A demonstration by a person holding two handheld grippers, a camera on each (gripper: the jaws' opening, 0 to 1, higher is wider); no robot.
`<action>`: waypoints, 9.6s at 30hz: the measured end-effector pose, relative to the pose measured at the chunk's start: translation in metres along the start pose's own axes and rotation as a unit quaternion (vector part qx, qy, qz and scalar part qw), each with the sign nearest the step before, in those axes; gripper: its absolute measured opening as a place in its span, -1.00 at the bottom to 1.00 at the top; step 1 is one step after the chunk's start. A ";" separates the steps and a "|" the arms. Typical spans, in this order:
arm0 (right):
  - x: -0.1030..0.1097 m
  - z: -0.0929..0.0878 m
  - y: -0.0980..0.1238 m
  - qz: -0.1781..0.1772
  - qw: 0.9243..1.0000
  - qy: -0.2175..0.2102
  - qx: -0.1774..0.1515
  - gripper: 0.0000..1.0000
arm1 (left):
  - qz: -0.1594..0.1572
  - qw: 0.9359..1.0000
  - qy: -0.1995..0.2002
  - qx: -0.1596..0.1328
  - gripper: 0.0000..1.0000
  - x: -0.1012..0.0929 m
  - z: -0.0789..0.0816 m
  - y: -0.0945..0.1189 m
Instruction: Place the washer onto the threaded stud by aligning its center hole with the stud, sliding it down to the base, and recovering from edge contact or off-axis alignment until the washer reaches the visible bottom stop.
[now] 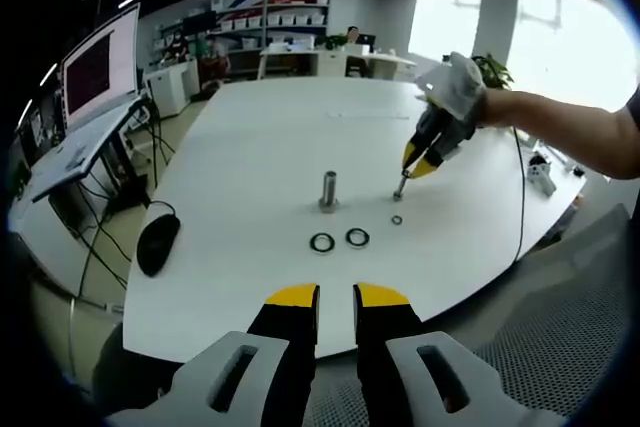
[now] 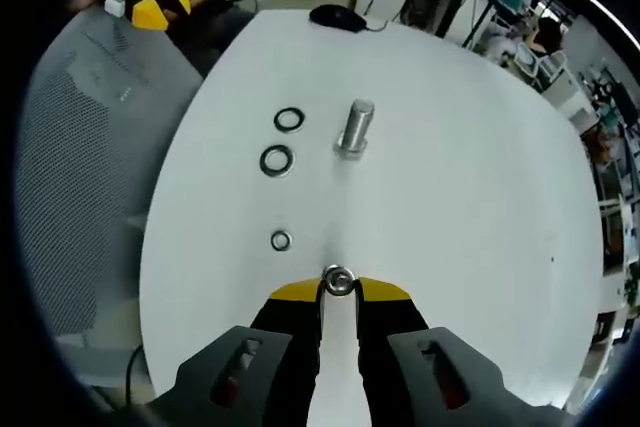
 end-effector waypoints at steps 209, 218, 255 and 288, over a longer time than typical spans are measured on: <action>0.051 -0.155 0.023 0.005 0.981 -0.171 0.091 -0.74 | 0.002 1.000 0.001 0.007 -0.78 0.001 -0.002 0.000; 0.038 -0.122 0.039 0.018 0.986 -0.151 0.067 -0.74 | 0.002 1.000 0.000 0.007 -0.78 0.001 -0.002 0.000; -0.002 -0.031 0.064 0.003 0.999 -0.018 0.035 -0.74 | -0.001 1.000 -0.002 0.014 -0.78 0.000 -0.004 -0.001; -0.007 0.002 0.015 -0.054 0.986 -0.149 -0.042 -0.74 | 0.001 1.000 0.000 0.014 -0.78 0.000 -0.004 -0.001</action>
Point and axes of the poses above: the point that each gripper's makers call its tool centre point, and the gripper's own axes: y roughly backward along the fingers, x roughly to its left, z roughly out of its top, the point moved 1 cm from there along y, roughly backward along the fingers, and after that the axes turned 8 degrees about -z, right-handed, at the moved point
